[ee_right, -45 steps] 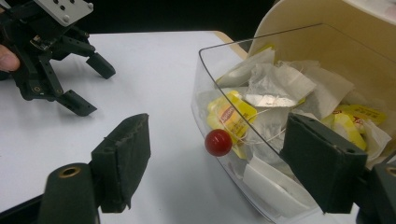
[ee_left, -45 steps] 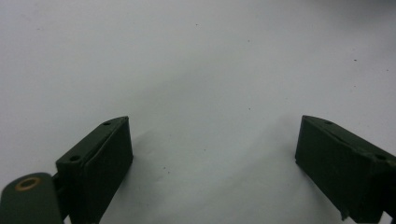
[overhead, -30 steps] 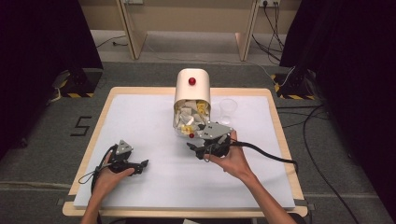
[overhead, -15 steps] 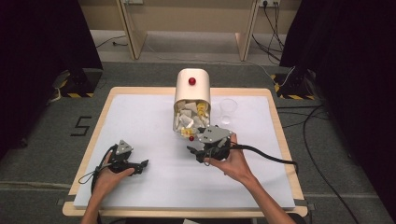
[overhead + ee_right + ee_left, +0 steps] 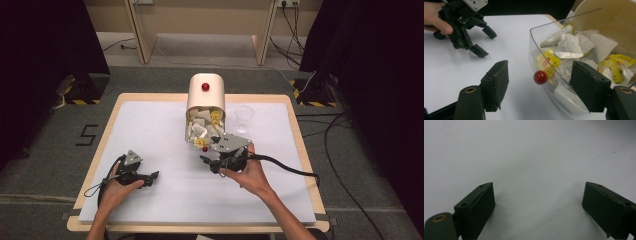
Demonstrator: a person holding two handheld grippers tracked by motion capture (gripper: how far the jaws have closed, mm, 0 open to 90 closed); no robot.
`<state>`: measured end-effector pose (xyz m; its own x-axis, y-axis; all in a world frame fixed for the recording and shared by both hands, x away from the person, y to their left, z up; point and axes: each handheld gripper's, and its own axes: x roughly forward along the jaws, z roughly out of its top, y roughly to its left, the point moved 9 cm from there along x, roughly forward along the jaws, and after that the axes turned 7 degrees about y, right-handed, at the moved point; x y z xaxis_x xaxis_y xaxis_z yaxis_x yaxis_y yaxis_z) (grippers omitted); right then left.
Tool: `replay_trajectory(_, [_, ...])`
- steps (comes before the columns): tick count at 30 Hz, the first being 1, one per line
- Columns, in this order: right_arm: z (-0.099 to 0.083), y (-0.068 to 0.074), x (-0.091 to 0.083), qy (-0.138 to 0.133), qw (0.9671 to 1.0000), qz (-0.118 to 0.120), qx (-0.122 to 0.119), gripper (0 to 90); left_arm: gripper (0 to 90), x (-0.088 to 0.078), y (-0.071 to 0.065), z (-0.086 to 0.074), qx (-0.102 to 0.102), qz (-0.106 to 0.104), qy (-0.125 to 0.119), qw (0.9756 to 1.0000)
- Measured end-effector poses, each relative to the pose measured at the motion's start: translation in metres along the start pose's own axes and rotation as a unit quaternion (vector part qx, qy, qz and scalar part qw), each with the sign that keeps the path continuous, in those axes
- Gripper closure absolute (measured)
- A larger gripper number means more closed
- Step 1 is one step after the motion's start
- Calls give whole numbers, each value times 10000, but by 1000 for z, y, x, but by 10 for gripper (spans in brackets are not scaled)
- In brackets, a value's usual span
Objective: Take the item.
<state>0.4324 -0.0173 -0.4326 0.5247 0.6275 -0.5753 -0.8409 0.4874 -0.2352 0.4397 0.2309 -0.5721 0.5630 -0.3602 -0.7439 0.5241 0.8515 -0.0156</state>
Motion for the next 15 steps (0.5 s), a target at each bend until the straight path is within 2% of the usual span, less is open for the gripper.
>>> replay_trajectory(4, [6, -5, -3, -203, 9997, -107, 58, 328, 98, 0, 0, 0, -2, 1, 1, 10000])
replay_trajectory(9, [10, -12, -3, -301, 9993, -181, 150, 343, 98, 0, 0, 0, 0, 1, 3, 10000])
replay_trajectory(10, [12, -15, -1, -329, 9990, -181, 249, 351, 98, 0, 0, 0, 0, 2, 3, 10000])
replay_trajectory(15, [20, -25, 5, -348, 9980, -271, 450, 375, 98, 0, 0, 0, -4, -2, 6, 10000])
